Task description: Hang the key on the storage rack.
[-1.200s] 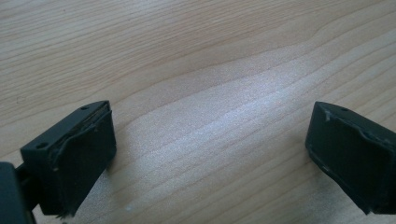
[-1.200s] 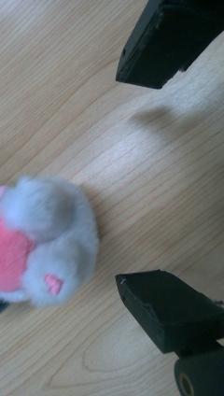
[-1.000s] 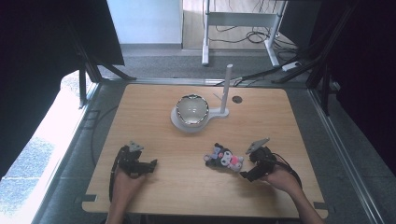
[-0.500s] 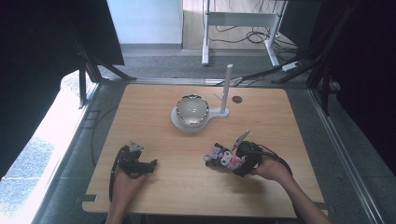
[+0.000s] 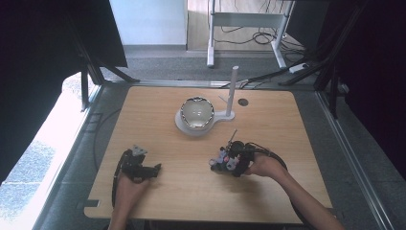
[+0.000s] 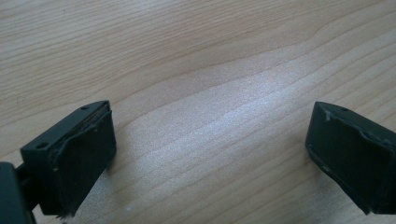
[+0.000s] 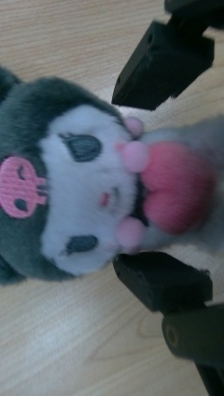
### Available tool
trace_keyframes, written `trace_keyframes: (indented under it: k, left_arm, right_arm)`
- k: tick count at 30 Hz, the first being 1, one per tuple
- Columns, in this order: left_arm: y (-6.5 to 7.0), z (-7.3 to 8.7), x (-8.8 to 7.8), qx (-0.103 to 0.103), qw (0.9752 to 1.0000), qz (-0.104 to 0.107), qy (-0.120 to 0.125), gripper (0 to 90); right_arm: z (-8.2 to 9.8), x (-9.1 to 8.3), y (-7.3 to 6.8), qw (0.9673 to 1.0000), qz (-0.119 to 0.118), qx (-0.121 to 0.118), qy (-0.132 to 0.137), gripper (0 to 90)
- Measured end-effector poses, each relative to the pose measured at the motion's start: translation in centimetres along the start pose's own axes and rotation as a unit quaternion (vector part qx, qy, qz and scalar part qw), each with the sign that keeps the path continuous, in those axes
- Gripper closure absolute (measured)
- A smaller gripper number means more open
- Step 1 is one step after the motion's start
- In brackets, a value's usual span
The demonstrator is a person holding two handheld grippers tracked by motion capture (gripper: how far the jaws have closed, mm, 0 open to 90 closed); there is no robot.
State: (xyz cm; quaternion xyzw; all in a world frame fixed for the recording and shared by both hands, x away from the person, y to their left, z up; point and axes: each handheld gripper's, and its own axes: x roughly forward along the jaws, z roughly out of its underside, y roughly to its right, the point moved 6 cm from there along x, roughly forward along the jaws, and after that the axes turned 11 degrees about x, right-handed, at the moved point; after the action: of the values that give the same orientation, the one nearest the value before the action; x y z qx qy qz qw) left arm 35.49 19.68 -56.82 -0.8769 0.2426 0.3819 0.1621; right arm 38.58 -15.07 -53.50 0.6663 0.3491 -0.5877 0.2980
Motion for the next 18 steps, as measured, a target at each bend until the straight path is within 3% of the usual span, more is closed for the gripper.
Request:
trace_keyframes:
  k: [3, 9, 18]
  left_arm:
    - [0.0, 0.0, 0.0, 0.0, 1.0, 0.0, 0.0, 1.5]
    - [0.0, 0.0, 0.0, 0.0, 1.0, 0.0, 0.0, 1.5]
    - [0.0, 0.0, 0.0, 0.0, 1.0, 0.0, 0.0, 1.5]
  right_arm:
    - [-0.4, 0.2, -0.2, 0.9998, 0.001, -0.012, -0.013, 35.3]
    - [-0.7, 0.4, -0.4, 0.9991, 0.012, -0.028, -0.031, 42.5]
    - [-0.8, -1.3, 1.0, 0.9994, 0.01, -0.032, 0.006, 43.6]
